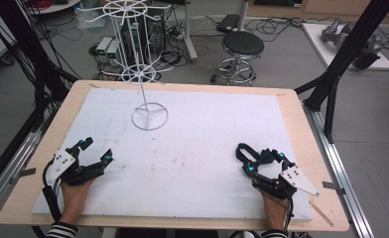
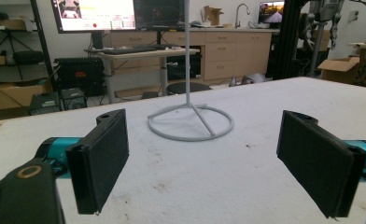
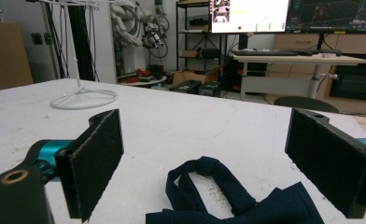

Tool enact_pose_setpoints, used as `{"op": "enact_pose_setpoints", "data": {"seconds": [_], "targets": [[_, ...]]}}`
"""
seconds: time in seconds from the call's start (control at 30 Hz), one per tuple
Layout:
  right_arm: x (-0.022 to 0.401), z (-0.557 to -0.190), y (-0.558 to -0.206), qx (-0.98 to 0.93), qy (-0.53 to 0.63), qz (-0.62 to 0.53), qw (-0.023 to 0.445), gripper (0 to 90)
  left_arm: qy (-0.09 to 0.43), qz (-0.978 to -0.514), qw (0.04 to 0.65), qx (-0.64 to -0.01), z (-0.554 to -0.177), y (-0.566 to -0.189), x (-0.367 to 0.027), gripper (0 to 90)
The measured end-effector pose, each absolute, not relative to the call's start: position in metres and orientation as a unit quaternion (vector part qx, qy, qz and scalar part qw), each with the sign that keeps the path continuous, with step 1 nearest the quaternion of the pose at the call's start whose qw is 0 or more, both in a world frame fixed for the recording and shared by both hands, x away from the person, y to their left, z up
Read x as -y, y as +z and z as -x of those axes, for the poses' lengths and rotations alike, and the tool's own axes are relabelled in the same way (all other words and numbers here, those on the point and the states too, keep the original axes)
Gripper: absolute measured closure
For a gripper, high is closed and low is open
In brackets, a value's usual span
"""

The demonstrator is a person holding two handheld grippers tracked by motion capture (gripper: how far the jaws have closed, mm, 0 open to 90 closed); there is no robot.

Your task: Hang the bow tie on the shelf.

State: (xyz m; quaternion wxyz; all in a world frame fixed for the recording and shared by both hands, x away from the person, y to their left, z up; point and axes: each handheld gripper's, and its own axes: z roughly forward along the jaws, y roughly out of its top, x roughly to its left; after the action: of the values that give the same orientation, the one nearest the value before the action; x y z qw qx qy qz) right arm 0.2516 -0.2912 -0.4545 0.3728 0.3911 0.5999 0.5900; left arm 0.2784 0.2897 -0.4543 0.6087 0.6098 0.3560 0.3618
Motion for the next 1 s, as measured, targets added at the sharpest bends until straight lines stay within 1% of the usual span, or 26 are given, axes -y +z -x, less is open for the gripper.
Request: {"op": "enact_pose_setpoints", "data": {"seconds": [0.87,1.0], "targets": [[0.2902,-0.2534,-0.4536,-0.607,0.583,-0.395,0.368,10.6,0.365,-0.614,0.604,-0.354,-0.2787,-0.4541,-0.2881,17.1],[0.2896,-0.2563,-0.4523,-0.617,0.574,-0.403,0.358,10.6,0.364,-0.612,0.605,-0.356,-0.2788,-0.4541,-0.2882,17.1]]}}
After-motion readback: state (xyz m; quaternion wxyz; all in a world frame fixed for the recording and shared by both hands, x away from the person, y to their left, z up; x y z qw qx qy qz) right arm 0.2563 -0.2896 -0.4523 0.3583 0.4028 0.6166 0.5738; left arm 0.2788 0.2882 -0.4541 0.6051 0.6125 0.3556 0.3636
